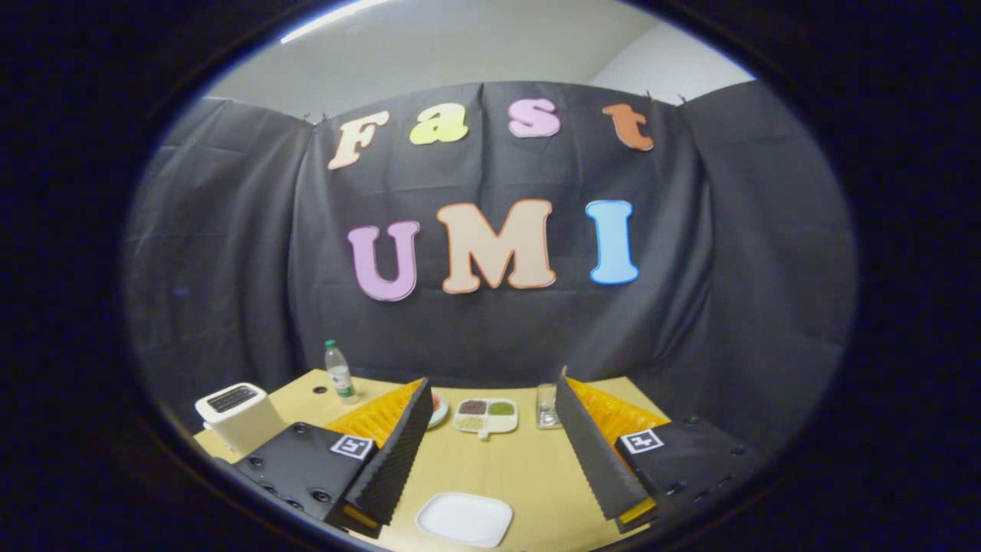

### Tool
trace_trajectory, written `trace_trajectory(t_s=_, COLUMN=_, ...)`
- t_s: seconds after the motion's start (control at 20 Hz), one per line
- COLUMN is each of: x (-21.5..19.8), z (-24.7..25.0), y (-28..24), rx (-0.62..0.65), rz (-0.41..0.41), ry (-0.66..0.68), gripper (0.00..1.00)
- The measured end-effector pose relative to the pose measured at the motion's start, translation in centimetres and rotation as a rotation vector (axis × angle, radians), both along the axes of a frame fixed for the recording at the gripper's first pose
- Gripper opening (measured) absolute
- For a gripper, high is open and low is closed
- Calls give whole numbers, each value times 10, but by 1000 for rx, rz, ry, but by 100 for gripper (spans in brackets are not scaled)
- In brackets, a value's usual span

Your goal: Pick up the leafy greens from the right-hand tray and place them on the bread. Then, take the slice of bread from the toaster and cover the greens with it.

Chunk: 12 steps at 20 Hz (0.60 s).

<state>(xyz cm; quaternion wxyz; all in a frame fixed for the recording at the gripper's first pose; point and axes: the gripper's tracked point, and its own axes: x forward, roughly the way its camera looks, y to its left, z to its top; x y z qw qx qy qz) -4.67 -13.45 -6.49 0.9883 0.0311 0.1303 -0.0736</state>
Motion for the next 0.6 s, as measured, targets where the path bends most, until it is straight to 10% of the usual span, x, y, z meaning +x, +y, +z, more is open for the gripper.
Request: trace_trajectory(t_s=0.6, x=10, z=11, y=-44, rx=-16, rz=-129, ry=-64, gripper=100)
